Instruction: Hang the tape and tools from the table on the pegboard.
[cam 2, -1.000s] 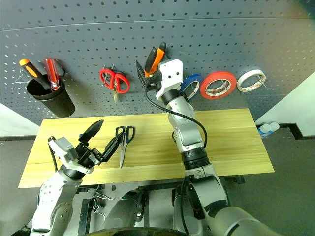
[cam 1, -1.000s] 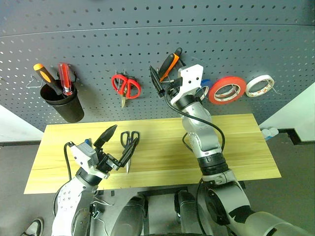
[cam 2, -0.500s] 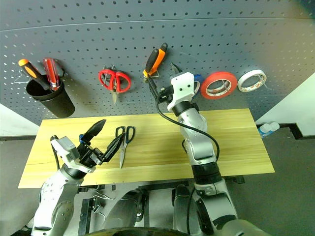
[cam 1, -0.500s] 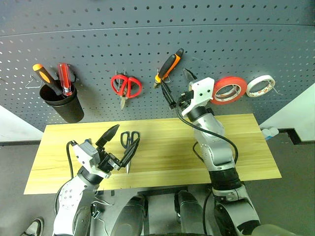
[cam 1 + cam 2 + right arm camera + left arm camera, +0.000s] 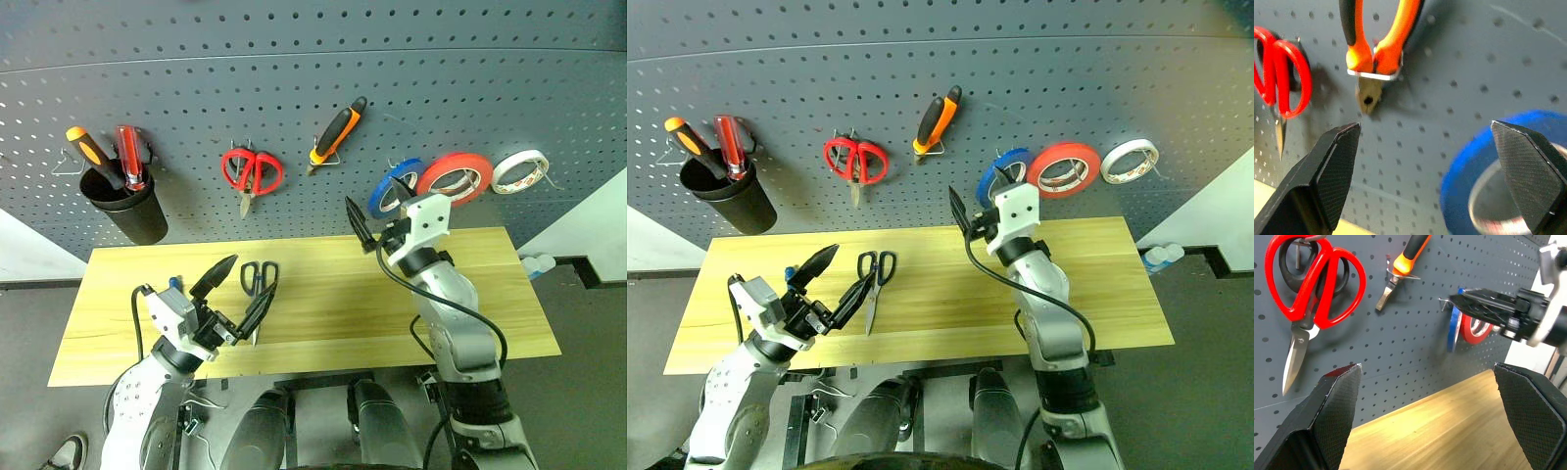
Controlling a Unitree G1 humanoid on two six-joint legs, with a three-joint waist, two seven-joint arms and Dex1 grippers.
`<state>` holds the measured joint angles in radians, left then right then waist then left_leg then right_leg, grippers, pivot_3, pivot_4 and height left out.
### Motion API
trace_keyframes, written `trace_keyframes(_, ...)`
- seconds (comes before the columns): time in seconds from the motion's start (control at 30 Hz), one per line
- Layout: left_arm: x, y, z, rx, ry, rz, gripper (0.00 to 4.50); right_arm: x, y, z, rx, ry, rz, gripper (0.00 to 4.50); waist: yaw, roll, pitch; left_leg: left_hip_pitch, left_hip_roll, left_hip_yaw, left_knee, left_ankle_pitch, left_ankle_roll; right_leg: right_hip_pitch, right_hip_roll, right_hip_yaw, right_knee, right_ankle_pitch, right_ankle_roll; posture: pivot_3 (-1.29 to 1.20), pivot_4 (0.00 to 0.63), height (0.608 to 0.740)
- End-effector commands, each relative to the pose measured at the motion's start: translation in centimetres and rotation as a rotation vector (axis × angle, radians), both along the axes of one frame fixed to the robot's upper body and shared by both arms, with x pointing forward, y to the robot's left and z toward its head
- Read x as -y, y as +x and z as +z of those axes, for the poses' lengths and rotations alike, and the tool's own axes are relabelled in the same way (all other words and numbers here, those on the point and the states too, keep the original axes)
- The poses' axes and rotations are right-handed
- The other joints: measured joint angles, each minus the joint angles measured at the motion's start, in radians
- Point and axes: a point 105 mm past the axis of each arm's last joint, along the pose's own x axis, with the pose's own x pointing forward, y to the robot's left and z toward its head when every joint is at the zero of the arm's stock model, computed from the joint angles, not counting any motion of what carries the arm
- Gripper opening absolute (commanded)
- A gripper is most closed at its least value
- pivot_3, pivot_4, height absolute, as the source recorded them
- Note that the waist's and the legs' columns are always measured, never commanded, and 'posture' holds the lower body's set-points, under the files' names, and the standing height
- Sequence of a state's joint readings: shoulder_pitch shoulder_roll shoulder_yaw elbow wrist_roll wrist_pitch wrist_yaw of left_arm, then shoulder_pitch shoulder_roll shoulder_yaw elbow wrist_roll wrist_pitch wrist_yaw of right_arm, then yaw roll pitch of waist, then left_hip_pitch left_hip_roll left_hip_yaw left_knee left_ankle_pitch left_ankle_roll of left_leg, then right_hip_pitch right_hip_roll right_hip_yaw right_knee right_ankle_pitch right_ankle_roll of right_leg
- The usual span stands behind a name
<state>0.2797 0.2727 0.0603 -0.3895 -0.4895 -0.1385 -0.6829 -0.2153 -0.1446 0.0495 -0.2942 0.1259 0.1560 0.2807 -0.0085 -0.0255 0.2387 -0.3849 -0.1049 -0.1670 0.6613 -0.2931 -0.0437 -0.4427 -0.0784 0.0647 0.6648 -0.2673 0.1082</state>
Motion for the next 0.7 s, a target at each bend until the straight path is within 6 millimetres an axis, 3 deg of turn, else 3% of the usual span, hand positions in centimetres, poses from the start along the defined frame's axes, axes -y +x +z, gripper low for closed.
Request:
trace_keyframes(0.03,0.1,-0.9,1.2,0.033,0.001,-0.014,4.5,0.7,-2.3,1.8,0.047,0.003,0.022,4.45,0.001,0.0,0.0,0.0,0.0,0.0,0.0,0.0,0.0,0.0,0.0,0.0,0.0,0.0,0.0,0.09,0.21,0.72)
trace_keyframes(0.2,-0.5,-2.1,0.2,-0.052,0.038,-0.021,4.5,1.2,-5.8,1.6,-0.047,-0.017,0.126,4.45,0.003,0.0,0.0,0.0,0.0,0.0,0.0,-0.001,0.001,0.001,0.0,0.0,-0.002,0.0,0.0,0.08,0.208,0.72)
trace_keyframes(0.33,-1.6,-2.0,-3.2,-0.266,0.153,0.042,4.5,0.7,-8.8,0.6,-0.186,-0.03,0.285,4.45,0.005,0.0,0.0,0.0,0.001,0.0,0.0,-0.001,0.002,0.002,0.0,0.0,-0.002,-0.001,0.001,0.07,0.213,0.72)
trace_keyframes(0.43,-2.7,-0.3,-5.3,-0.392,0.206,0.182,4.5,0.9,-11.0,-0.2,-0.31,-0.073,0.397,4.45,0.018,0.001,0.001,0.0,0.001,0.0,0.001,-0.001,0.002,0.004,-0.001,-0.001,-0.004,-0.001,0.001,0.05,0.219,0.72)
trace_keyframes(0.5,-2.8,1.0,-5.4,-0.405,0.201,0.23,4.5,1.4,-12.3,-0.5,-0.367,-0.115,0.443,4.45,0.025,0.001,0.001,0.0,0.001,-0.002,0.002,-0.001,0.003,0.007,-0.001,-0.004,-0.006,-0.001,0.001,0.03,0.223,0.72)
trace_keyframes(0.7,-2.3,4.3,-6.0,-0.475,0.199,0.365,4.5,2.9,-13.3,-0.7,-0.437,-0.204,0.449,4.45,0.022,0.001,0.001,0.001,0.001,-0.006,0.002,-0.002,0.005,0.014,-0.002,-0.011,-0.016,0.001,0.004,0.01,0.229,0.72)
